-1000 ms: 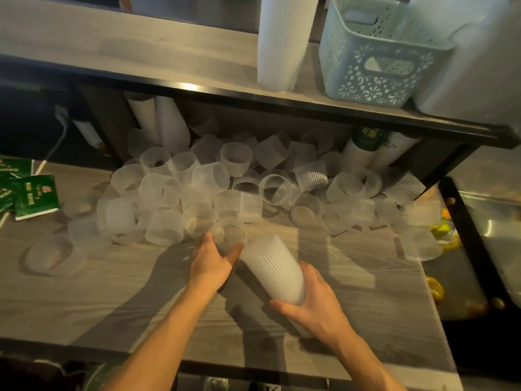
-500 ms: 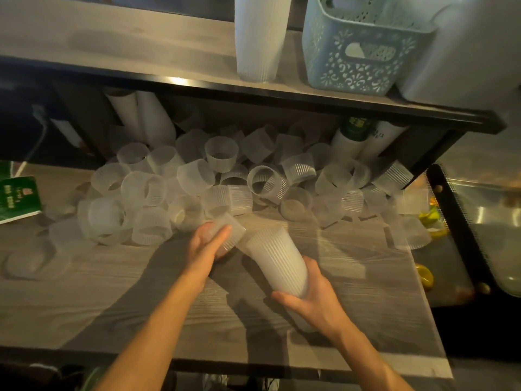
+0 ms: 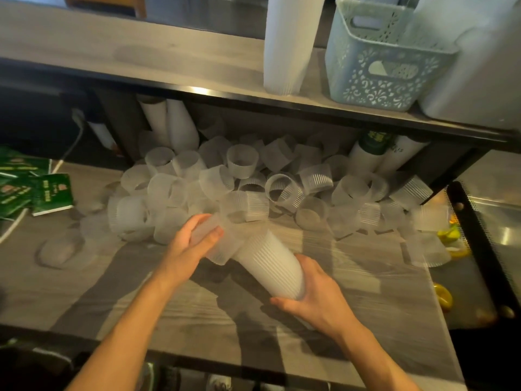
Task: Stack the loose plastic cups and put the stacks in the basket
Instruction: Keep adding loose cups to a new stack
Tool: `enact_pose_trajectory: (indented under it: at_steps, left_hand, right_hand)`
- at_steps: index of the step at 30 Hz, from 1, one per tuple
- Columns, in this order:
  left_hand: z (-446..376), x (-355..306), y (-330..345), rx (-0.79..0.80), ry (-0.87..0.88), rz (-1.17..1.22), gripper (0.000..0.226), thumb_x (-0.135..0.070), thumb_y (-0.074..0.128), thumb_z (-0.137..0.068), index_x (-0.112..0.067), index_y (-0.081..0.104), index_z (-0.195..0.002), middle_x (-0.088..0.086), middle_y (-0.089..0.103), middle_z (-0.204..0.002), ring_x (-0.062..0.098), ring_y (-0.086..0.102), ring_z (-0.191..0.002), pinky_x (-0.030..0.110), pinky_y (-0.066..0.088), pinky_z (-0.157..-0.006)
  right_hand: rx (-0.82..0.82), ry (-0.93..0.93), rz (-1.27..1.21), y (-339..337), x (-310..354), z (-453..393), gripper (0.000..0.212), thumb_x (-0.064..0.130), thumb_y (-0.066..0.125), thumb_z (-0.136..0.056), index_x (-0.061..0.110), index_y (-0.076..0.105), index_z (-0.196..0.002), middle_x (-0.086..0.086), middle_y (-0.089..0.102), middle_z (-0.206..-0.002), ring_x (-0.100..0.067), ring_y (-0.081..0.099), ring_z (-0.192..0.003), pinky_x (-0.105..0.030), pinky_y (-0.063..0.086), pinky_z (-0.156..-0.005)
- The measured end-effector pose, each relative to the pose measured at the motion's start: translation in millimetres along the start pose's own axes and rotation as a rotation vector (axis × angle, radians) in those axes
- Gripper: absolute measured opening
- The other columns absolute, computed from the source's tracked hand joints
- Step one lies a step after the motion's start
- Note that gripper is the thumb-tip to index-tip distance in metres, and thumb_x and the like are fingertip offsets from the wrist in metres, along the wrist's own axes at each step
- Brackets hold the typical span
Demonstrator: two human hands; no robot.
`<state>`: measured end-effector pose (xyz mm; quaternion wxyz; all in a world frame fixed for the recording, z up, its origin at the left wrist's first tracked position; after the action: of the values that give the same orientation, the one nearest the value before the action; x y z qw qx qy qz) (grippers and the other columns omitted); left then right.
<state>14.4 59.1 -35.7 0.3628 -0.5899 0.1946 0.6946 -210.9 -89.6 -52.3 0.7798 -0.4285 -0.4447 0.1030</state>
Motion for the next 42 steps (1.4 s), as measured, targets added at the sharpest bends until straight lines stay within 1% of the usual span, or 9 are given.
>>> enact_pose_trajectory:
  at_steps: [4,7,13,19,26,31,34,37,42]
  left_hand:
    - [-1.0,-17.3,-0.1,0.033,0.078,-0.167,0.059,-0.066,0.076,-0.065,-0.030,0.054,-0.106,-0.006,0.063,-0.103,0.009,0.062,-0.092,0.029,0.052,-0.077]
    - [-4.7,-23.0,-1.3,0.095,0.180,-0.280,0.047,-0.074,0.052,-0.077,-0.034,0.060,-0.101,-0.005,0.059,-0.105,0.004,0.059,-0.092,0.028,0.047,-0.082]
    - [-3.1,-25.5,10.0,0.165,0.213,-0.380,0.057,-0.071,0.034,-0.088,-0.046,0.045,-0.139,-0.021,0.047,-0.120,-0.009,0.046,-0.111,0.016,0.034,-0.093]
    - [-3.9,-25.5,14.6,0.160,0.199,-0.443,0.041,-0.059,0.046,-0.089,-0.050,0.050,-0.129,-0.013,0.046,-0.106,-0.005,0.047,-0.096,0.015,0.033,-0.082]
    - [21.0,-12.5,50.0,0.281,0.203,-0.292,0.067,-0.080,0.025,-0.082,-0.054,0.033,-0.143,-0.031,0.033,-0.143,-0.021,0.025,-0.131,0.008,0.023,-0.102]
    - [11.4,13.4,48.2,-0.042,0.062,0.010,0.058,-0.062,0.058,-0.085,-0.031,0.053,-0.134,-0.014,0.057,-0.129,-0.010,0.052,-0.115,0.019,0.041,-0.100]
    - [-3.5,26.5,26.1,-0.389,0.013,-0.179,0.041,-0.041,0.066,-0.090,-0.023,0.054,-0.125,-0.005,0.058,-0.118,0.011,0.057,-0.106,0.032,0.048,-0.090]
    - [-16.1,43.2,-1.1,-0.706,-0.060,-0.298,0.062,-0.044,0.072,-0.083,-0.009,0.047,-0.129,0.011,0.049,-0.128,0.030,0.048,-0.119,0.044,0.043,-0.099]
    - [-37.6,57.0,-13.8,-0.777,-0.268,-0.302,0.085,-0.050,0.079,-0.074,-0.006,0.038,-0.133,0.018,0.037,-0.136,0.038,0.040,-0.127,0.049,0.040,-0.102]
  right_hand:
    - [0.005,-0.048,0.050,-2.0,7.3,-2.7,0.095,0.069,0.074,-0.065,0.032,0.031,-0.142,0.012,0.046,-0.129,-0.012,0.054,-0.113,-0.029,0.045,-0.091]
    - [-0.002,-0.070,0.051,-3.3,10.2,-2.4,0.093,0.069,0.073,-0.063,0.034,0.032,-0.140,0.014,0.046,-0.127,-0.011,0.054,-0.112,-0.030,0.046,-0.091]
    - [-0.002,-0.086,0.007,-3.9,15.5,-0.3,0.092,0.067,0.076,-0.063,0.036,0.033,-0.137,0.016,0.044,-0.126,-0.009,0.053,-0.110,-0.034,0.048,-0.092]
    - [0.048,-0.081,0.053,-0.8,14.2,1.7,0.094,0.071,0.072,-0.063,0.035,0.030,-0.139,0.015,0.044,-0.126,-0.012,0.054,-0.110,-0.034,0.048,-0.092]
    - [0.067,-0.062,0.019,10.3,14.7,3.0,0.089,0.069,0.072,-0.062,0.036,0.033,-0.135,0.015,0.045,-0.124,-0.013,0.056,-0.109,-0.037,0.049,-0.092]
    - [0.078,-0.001,0.024,15.8,3.4,6.4,0.094,0.071,0.071,-0.062,0.033,0.032,-0.139,0.014,0.046,-0.126,-0.012,0.055,-0.112,-0.036,0.047,-0.094]
    - [0.047,0.024,0.034,13.6,2.6,3.0,0.095,0.073,0.067,-0.061,0.031,0.032,-0.139,0.012,0.046,-0.125,-0.014,0.055,-0.110,-0.034,0.047,-0.092]
    - [0.024,0.031,0.041,10.6,4.2,-1.0,0.094,0.071,0.071,-0.064,0.028,0.033,-0.139,0.010,0.046,-0.124,-0.016,0.055,-0.109,-0.034,0.047,-0.089]
    - [0.026,0.047,0.030,14.7,9.7,-7.7,0.093,0.070,0.073,-0.064,0.028,0.033,-0.137,0.008,0.048,-0.126,-0.018,0.055,-0.110,-0.036,0.048,-0.088]
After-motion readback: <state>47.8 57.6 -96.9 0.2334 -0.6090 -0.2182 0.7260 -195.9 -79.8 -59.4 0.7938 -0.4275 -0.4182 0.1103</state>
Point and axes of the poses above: each hand's wrist, its own z-axis away from the middle knuckle, its own y-axis out of the palm, x = y × z, the point moved 1 cm from there along -z, towards the middle knuckle
